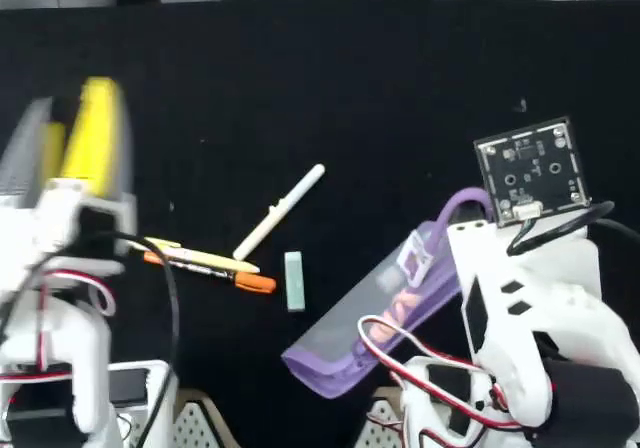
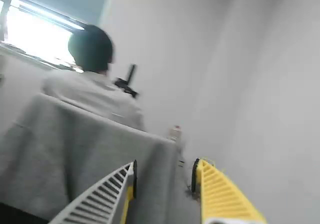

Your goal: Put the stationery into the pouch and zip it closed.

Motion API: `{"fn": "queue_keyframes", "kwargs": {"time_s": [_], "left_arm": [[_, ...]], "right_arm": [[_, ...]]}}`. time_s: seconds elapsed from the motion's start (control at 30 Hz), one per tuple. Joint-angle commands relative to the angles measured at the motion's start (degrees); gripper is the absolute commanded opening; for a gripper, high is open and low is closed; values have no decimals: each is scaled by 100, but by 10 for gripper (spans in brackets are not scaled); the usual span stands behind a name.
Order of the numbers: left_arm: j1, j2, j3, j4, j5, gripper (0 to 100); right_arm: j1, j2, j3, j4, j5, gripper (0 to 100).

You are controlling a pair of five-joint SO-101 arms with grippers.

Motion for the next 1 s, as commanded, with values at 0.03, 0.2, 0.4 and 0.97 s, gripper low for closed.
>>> {"fn": "queue_keyframes", "kwargs": {"time_s": [0.03, 0.2, 0.4, 0.97], "left_arm": [[-796, 62, 321, -9, 53, 198], [-910, 18, 1095, -18, 53, 198], [-1130, 18, 1842, -9, 53, 198], [-92, 88, 3477, -853, 905, 200]], "right_arm": [[97, 426, -57, -466, -220, 11], [70, 1165, -127, -1160, -492, 11], [62, 1965, -1182, -1407, -976, 11], [756, 3890, -4101, -765, -1512, 11]]}}
